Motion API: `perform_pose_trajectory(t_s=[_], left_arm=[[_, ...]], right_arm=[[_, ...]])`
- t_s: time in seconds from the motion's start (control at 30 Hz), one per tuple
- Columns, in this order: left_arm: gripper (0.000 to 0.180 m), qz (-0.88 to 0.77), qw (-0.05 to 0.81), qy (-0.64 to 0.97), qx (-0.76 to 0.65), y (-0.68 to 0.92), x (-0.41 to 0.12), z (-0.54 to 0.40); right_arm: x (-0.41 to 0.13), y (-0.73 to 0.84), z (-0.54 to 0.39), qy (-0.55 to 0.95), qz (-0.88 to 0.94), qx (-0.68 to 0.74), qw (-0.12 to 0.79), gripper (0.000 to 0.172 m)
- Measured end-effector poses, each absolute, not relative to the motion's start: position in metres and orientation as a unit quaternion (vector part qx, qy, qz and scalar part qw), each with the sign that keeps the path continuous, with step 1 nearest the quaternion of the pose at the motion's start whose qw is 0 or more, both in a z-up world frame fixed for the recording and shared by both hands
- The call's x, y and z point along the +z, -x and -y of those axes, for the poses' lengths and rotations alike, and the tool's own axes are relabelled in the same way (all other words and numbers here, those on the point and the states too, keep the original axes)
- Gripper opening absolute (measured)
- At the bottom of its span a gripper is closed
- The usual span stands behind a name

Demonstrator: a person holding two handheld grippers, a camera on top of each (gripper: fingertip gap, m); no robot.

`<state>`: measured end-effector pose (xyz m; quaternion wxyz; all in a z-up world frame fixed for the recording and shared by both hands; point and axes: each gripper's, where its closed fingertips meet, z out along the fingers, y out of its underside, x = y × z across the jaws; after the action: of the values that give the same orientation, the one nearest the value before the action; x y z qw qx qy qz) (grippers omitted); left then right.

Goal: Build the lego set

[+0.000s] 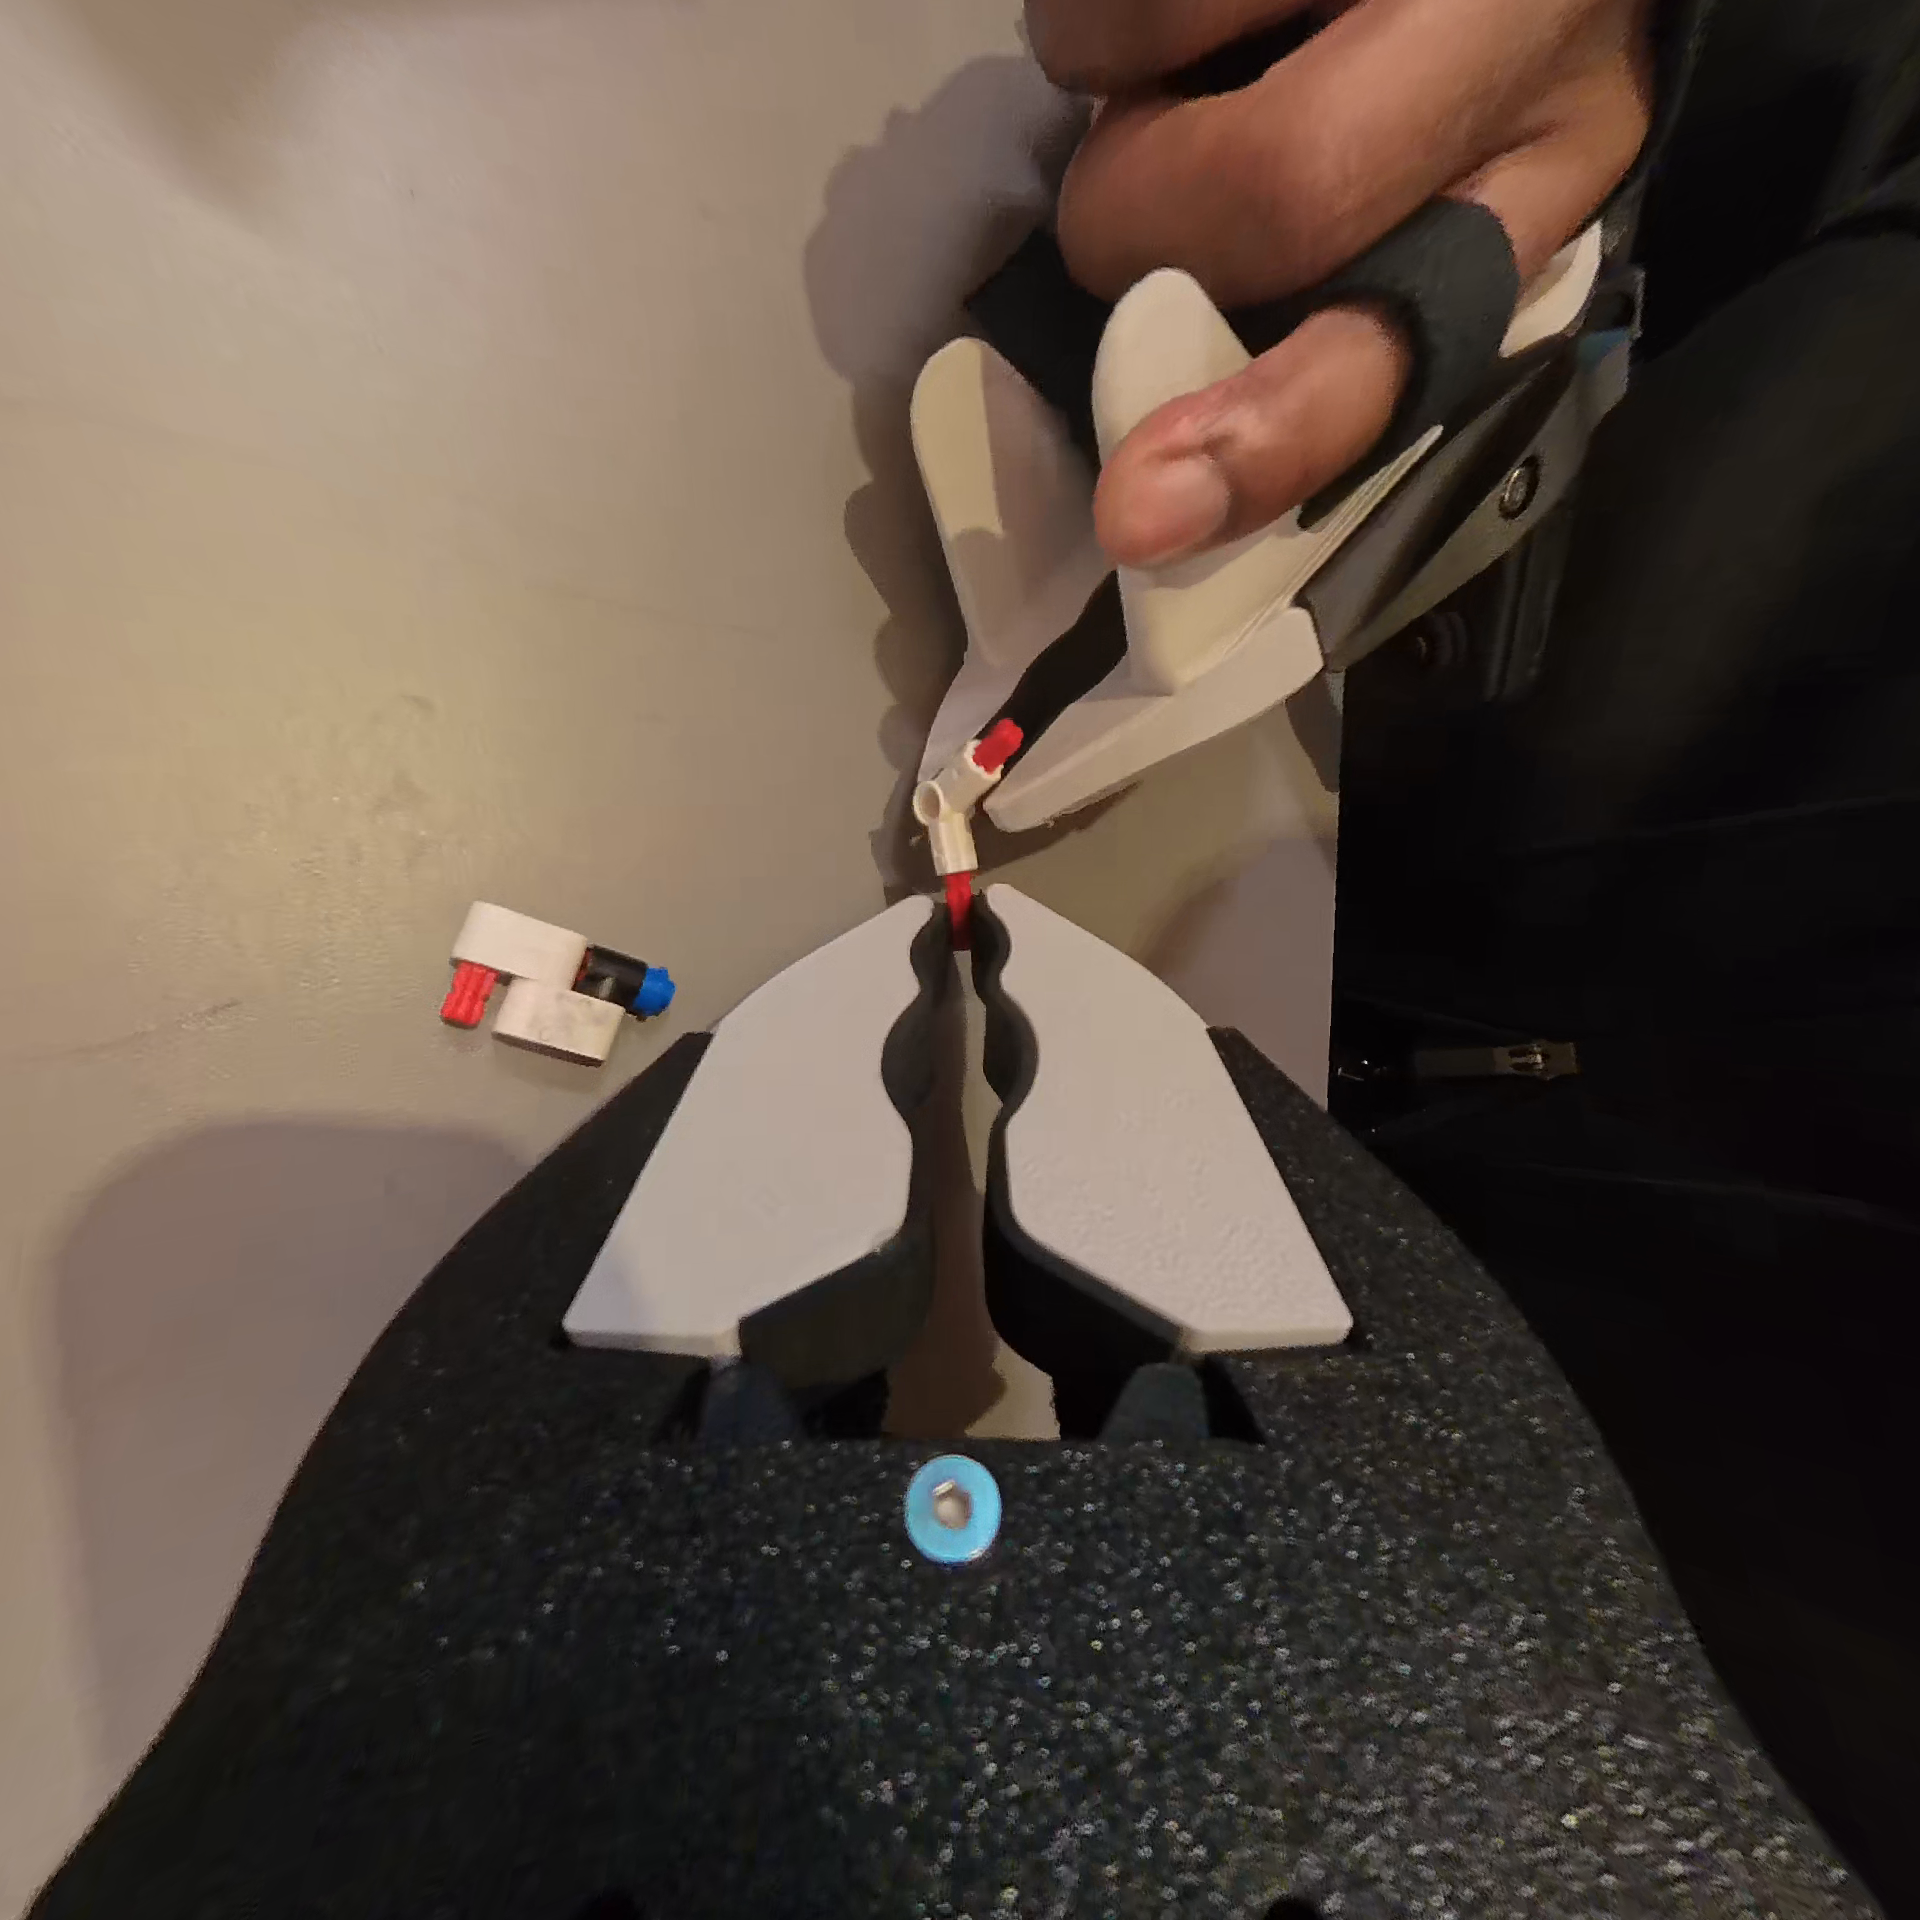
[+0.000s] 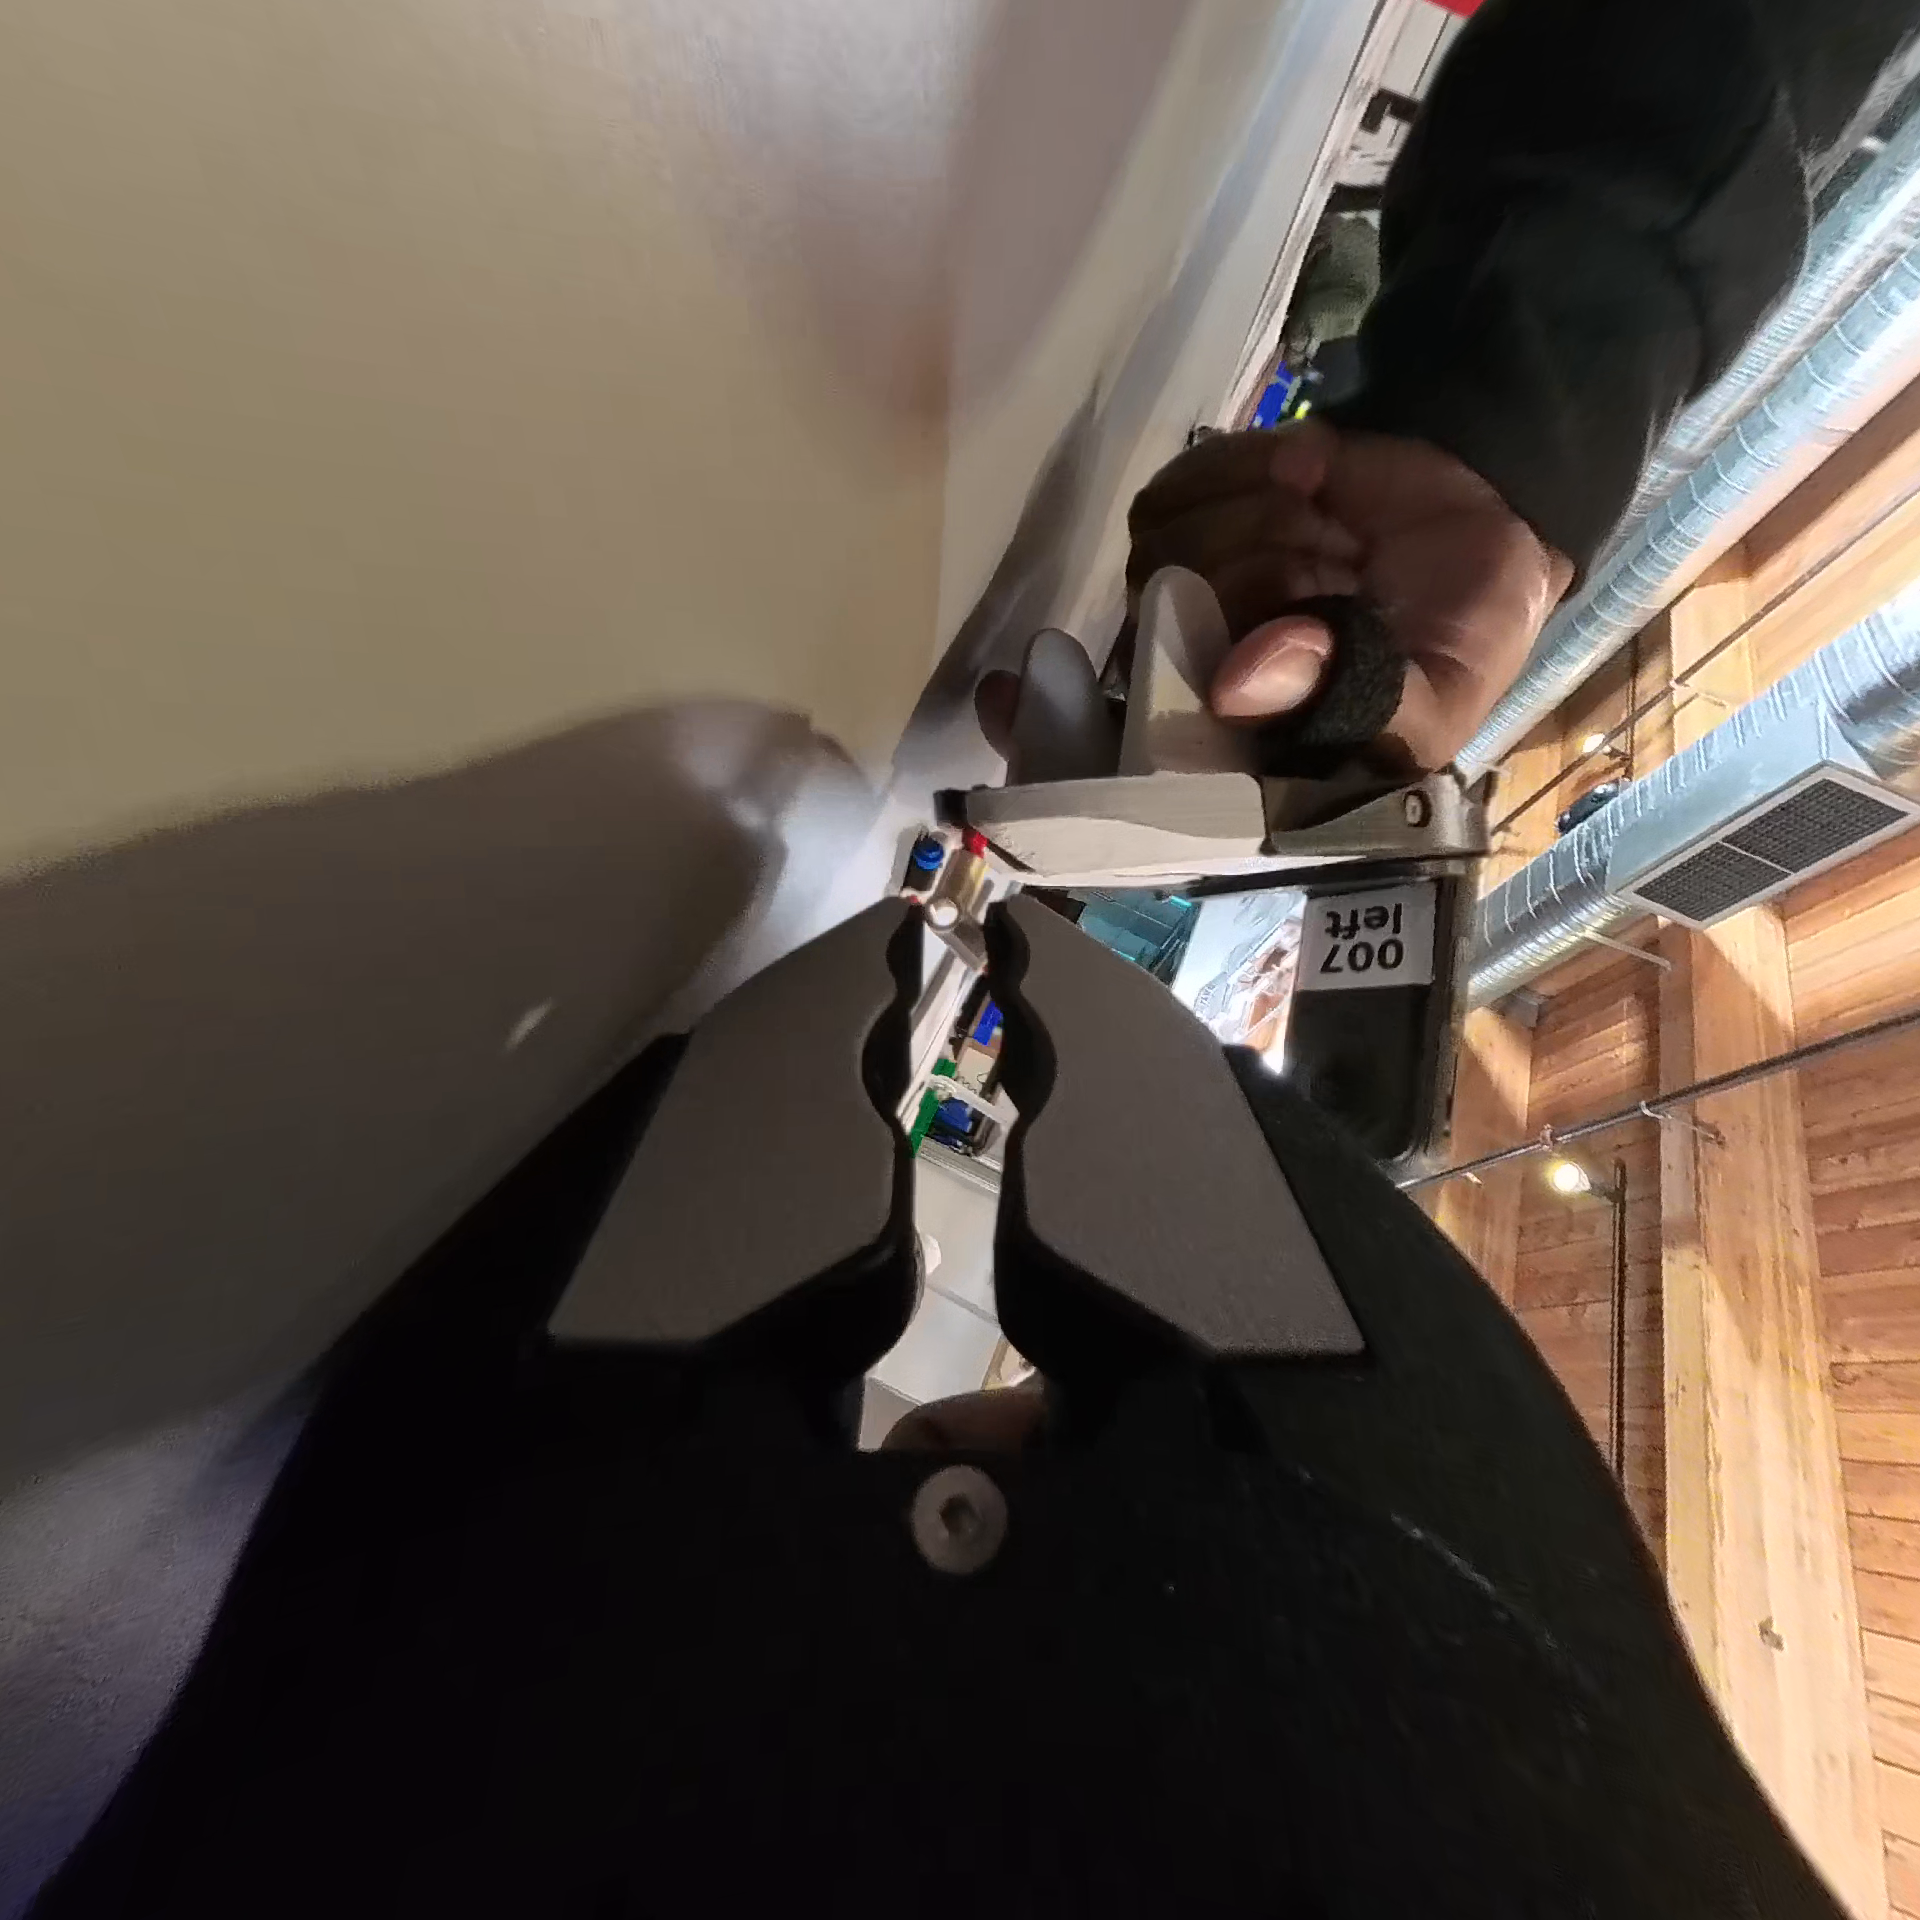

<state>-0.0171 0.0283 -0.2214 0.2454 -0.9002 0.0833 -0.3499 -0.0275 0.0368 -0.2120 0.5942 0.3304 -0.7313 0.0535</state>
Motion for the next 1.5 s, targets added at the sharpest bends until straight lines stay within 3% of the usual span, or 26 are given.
perform_pose_trajectory(t_s=[0.7, 0.83, 1.1, 1.4, 1.5], left_arm=[[0.004, -0.061, 0.33, 0.881, -0.335, 0.029, -0.213, -0.036], [0.004, -0.063, 0.35, 0.874, -0.332, 0.031, -0.21, -0.039], [0.004, -0.094, 0.355, 0.87, -0.329, 0.029, -0.207, -0.034], [0.004, -0.135, 0.337, 0.871, -0.33, 0.017, -0.208, -0.03], [0.004, -0.144, 0.331, 0.872, -0.331, 0.014, -0.209, -0.03]], right_arm=[[-0.201, 0.03, -0.057, -0.249, 0.756, 0.104, 0.596, 0.011], [-0.197, 0.031, -0.066, -0.136, 0.799, 0.206, 0.548, 0.011], [-0.203, 0.031, -0.056, 0.05, 0.857, 0.393, 0.329, 0.027], [-0.194, 0.027, -0.047, 0.064, 0.849, 0.454, 0.264, 0.025], [-0.196, 0.024, -0.045, 0.053, 0.853, 0.451, 0.259, 0.015]])
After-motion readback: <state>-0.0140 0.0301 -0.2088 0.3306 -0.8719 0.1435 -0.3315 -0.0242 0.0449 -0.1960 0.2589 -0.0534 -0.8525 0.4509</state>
